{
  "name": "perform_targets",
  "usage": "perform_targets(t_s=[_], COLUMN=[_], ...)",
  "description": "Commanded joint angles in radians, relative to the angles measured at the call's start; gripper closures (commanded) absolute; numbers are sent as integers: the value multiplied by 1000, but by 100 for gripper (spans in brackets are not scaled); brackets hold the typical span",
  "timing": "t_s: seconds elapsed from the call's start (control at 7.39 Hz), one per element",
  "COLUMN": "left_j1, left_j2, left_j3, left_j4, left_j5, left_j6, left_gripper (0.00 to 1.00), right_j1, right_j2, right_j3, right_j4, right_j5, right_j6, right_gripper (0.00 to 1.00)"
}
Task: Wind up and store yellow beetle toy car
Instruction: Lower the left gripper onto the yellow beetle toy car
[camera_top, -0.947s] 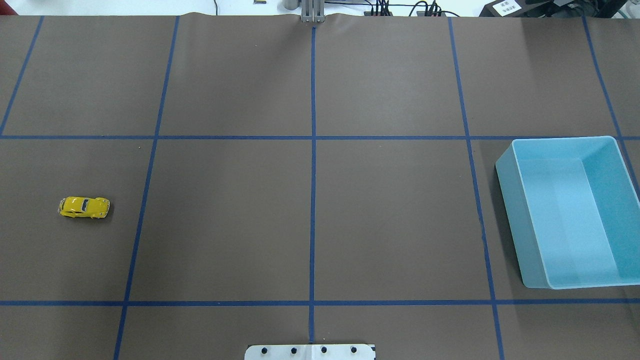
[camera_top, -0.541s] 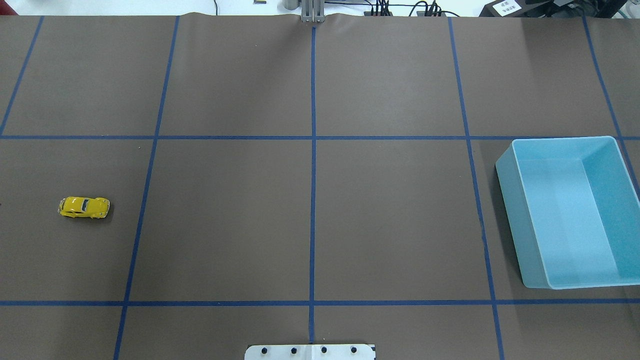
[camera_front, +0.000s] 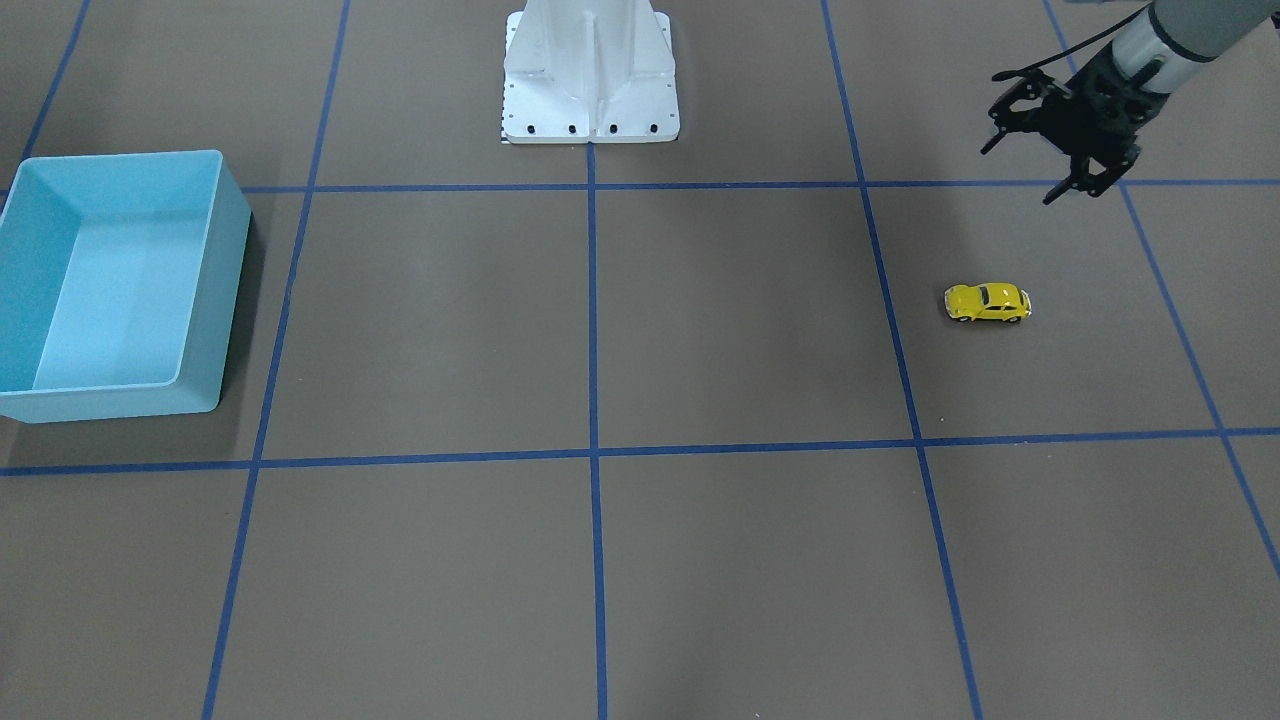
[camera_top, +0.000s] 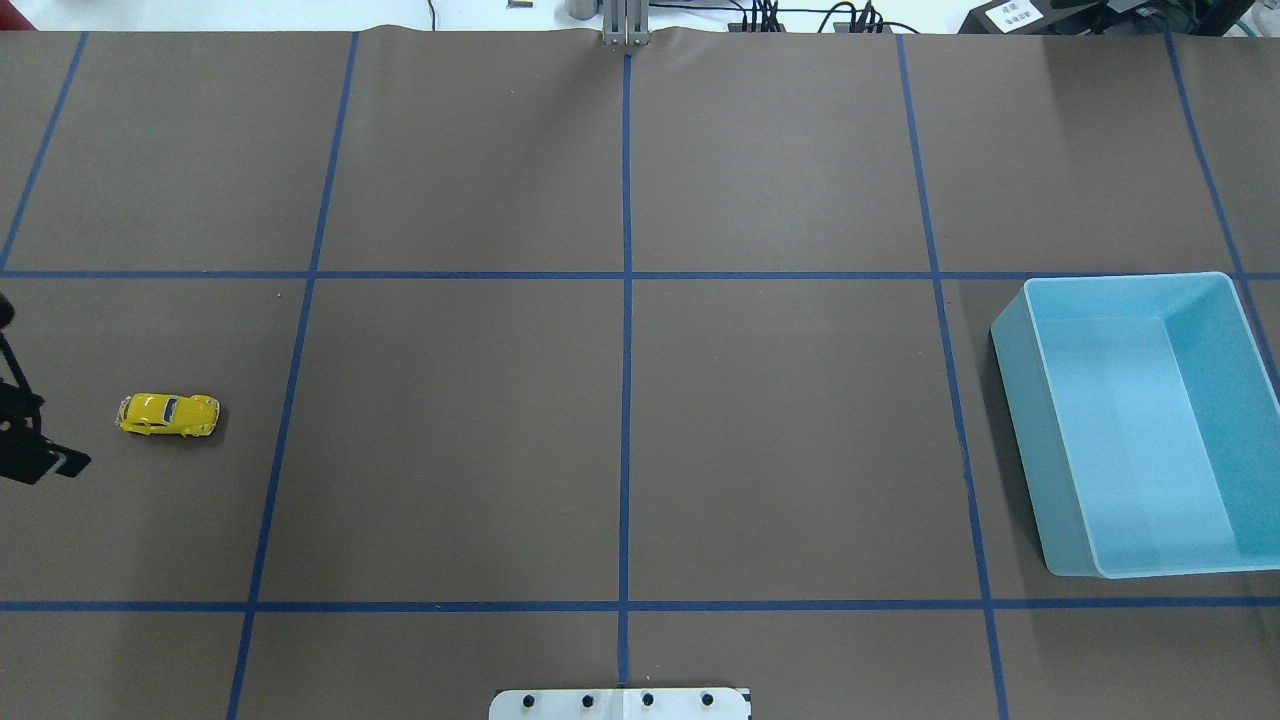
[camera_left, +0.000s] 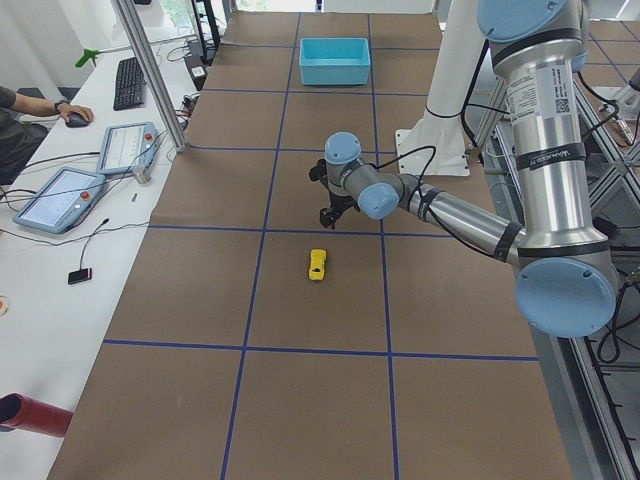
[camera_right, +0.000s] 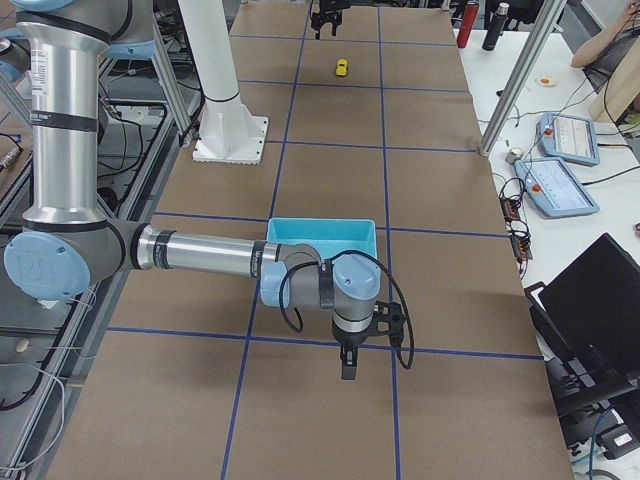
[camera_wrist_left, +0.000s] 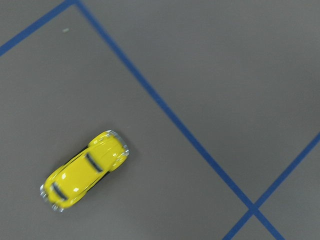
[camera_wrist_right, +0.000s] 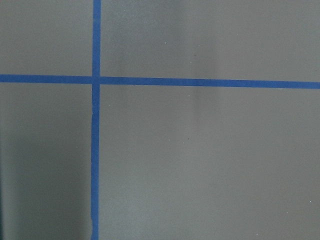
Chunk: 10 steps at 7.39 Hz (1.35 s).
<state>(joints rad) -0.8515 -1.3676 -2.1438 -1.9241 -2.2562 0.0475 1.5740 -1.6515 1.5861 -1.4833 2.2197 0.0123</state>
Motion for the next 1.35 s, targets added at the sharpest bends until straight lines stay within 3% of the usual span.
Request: perform_targets(t_s=[0.0,0.41,0.81,1.22], left_j1=[104,181,122,71], left_j2=[-39,-103,-114,-114], left_j3=[-5,-1,71,152], left_j4=[-7,-4,2,2], left_j5=[120,179,176,173], left_j6=[257,265,269,451], left_gripper=[0,0,0,0], right_j1=[0,0,1,0], right_j2=[-1,-1,-1,-1], right_j3=[0,0,-2,-2], right_j4=[0,0,0,0], right_j5=[0,0,-2,-2], right_j6=[0,0,0,0], right_gripper=[1,1,1,1])
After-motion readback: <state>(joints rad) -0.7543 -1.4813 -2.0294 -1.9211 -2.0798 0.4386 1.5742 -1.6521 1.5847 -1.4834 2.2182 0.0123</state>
